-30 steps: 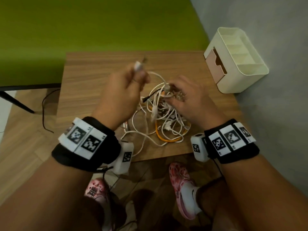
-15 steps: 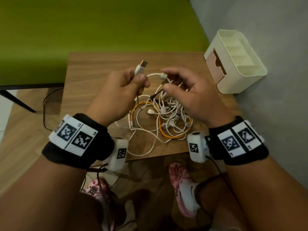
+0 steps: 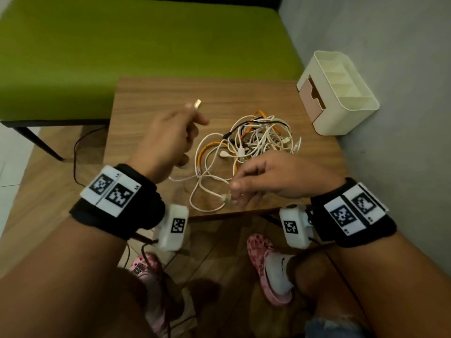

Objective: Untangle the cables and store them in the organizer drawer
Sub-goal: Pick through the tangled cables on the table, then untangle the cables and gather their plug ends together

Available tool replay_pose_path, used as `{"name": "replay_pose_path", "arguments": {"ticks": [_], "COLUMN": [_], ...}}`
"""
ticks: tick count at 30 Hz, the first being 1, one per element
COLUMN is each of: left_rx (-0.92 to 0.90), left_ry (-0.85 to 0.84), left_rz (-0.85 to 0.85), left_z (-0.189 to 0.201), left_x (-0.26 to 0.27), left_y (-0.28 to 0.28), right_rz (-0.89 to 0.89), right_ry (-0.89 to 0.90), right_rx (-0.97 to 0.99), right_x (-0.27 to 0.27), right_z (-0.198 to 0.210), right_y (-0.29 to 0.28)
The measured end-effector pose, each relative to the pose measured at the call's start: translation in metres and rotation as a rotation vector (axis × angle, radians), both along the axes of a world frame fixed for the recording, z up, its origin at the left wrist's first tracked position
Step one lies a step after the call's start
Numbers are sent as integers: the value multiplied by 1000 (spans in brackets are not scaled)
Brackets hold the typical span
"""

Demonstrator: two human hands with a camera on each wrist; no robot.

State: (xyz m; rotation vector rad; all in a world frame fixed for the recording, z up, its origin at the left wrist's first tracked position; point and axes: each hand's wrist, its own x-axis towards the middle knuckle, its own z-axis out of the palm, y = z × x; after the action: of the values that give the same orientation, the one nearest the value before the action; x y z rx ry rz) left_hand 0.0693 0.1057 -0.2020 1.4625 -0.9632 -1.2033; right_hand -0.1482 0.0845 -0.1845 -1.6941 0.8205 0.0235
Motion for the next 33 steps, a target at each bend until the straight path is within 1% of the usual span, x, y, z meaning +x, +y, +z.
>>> {"name": "replay_pose_path", "arguments": {"ticks": [3,6,8,13,16,20,22,23,25,27,30,33], "left_rx": [54,47,26,-50,-74,-89,-98,-102,-101,-96,-83,-80], "left_ry": [75,153,178,182,168,160,170,171,165,156,144,135], "left_rz": [-90,-139,-133,-34,-6,5,5,3,2,16,44,58], "left_z": [-3,-3,-2,0,-1,2,4,4,3,1,-2,-3], "left_x": [-13,-16,-13,-2,5,8,9,10,13,19,28,33], "left_y": [6,7,7,9,10,9,10,10,13,17,20,20], "right_rz": [-196,-371,-394,-251,-156,-145,-76,-16,124,197,139,94], "right_ry": [-11,-93,-112,-21,46,0,24,79,248,360,337,294], "right_rx": [-241,-348,-390,-366,-484,-677,-750,-774,-815,-867,-911,-878], "right_x": [3,8,14,36,43,53,59,62,67,71,72,70], "right_z": [-6,-16,-23,-36,-44,-58,-65,-69,-75,-76,-73,-74], "right_y": [-11,-19,-20,-19,-19,-21,-24,-26,-28,-28,-32,-36]}}
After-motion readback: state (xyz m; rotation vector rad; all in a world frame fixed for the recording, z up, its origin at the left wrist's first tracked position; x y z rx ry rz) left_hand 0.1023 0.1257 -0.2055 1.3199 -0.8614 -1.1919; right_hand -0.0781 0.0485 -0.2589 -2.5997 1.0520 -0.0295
